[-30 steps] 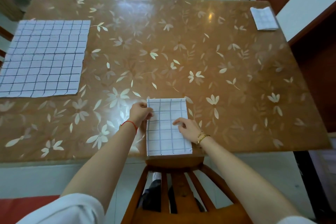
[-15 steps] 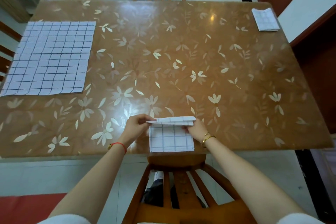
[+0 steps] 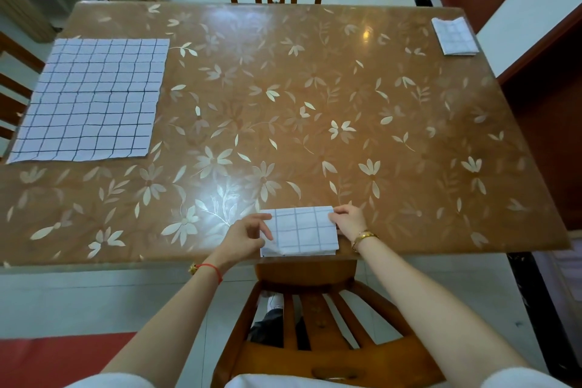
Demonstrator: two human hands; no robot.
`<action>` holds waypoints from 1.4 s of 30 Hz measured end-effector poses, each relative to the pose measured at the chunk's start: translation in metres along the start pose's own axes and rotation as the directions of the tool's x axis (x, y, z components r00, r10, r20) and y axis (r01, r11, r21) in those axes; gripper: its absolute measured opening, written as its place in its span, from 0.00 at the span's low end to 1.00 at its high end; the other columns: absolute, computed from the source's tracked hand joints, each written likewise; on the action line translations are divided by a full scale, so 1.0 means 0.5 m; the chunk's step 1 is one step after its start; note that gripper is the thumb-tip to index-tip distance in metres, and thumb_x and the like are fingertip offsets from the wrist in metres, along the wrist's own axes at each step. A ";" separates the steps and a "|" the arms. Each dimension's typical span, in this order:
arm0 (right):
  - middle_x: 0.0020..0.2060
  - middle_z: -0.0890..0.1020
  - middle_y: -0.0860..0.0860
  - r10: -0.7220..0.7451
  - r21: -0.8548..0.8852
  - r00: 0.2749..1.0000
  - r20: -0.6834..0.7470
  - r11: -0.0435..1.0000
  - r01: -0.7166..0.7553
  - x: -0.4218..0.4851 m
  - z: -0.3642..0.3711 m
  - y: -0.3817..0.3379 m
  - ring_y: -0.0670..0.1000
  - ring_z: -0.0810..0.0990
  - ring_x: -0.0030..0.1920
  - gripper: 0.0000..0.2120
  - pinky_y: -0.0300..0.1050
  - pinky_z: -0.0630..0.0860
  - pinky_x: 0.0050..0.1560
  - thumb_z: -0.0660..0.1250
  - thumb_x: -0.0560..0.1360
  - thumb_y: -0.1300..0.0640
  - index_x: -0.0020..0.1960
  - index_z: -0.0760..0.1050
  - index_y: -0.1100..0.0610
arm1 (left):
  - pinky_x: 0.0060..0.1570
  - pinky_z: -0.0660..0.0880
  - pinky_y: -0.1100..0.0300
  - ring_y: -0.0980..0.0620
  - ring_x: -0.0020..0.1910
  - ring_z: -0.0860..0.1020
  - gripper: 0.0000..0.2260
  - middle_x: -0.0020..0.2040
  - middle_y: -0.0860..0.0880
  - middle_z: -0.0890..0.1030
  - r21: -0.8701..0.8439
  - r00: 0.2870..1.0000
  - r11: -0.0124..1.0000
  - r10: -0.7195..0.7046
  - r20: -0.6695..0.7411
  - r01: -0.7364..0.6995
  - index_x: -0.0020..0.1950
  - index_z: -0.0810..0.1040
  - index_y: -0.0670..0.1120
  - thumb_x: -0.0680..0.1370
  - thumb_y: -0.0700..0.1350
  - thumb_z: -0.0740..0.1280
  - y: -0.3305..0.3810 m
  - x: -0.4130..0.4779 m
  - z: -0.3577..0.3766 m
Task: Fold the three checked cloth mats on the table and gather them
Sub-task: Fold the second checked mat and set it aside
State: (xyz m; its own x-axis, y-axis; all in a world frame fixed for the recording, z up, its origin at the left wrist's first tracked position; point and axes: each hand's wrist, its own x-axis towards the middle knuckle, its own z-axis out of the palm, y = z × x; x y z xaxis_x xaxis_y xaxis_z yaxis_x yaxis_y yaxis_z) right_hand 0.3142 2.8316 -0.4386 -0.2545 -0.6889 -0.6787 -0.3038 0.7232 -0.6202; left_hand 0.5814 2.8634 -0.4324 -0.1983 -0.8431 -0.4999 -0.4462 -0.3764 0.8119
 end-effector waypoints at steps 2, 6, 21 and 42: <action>0.46 0.79 0.51 -0.027 -0.062 0.999 -0.035 0.998 0.025 -0.010 0.002 0.001 0.56 0.80 0.54 0.07 0.55 0.79 0.56 0.67 0.73 0.64 0.51 0.77 0.58 | 0.64 0.74 0.55 0.49 0.67 0.73 0.16 0.65 0.53 0.76 0.003 1.000 1.000 -0.005 0.003 0.005 0.36 0.81 0.50 0.69 0.29 0.65 0.005 -0.008 0.004; 0.41 0.79 0.50 -0.115 -0.192 0.992 -0.055 0.976 0.102 -0.019 0.005 0.009 0.55 0.81 0.51 0.09 0.51 0.80 0.53 0.68 0.73 0.63 0.53 0.76 0.59 | 0.58 0.75 0.64 0.49 0.65 0.73 0.13 0.68 0.50 0.74 0.015 1.000 1.000 -0.001 -0.012 0.001 0.48 0.82 0.46 0.72 0.30 0.65 0.006 -0.021 0.007; 0.66 0.69 0.52 -0.626 -0.776 0.773 0.103 0.435 0.456 -0.051 0.055 -0.004 0.54 0.68 0.65 0.24 0.50 0.70 0.65 0.63 0.76 0.55 0.71 0.64 0.54 | 0.67 0.69 0.50 0.44 0.73 0.61 0.25 0.77 0.51 0.63 0.703 0.993 0.704 0.107 0.042 -0.106 0.75 0.66 0.49 0.78 0.42 0.62 -0.001 0.002 0.016; 0.79 0.51 0.45 -0.443 -0.893 0.860 0.253 0.235 0.384 -0.043 -0.013 0.078 0.53 0.43 0.79 0.25 0.60 0.41 0.77 0.43 0.83 0.49 0.80 0.48 0.51 | 0.66 0.68 0.49 0.44 0.74 0.60 0.27 0.78 0.52 0.59 0.807 0.992 0.586 0.124 -0.001 -0.072 0.75 0.63 0.51 0.77 0.42 0.64 -0.007 -0.011 0.037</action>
State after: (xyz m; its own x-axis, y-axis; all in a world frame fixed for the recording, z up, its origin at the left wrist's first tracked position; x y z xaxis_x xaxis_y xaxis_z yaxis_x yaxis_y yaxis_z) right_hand 0.3018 2.8744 -0.4458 0.1478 -0.9005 -0.4089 -0.9890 -0.1374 -0.0549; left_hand 0.5680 2.8764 -0.4382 -0.2512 -0.8835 -0.3953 -0.9514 0.1502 0.2689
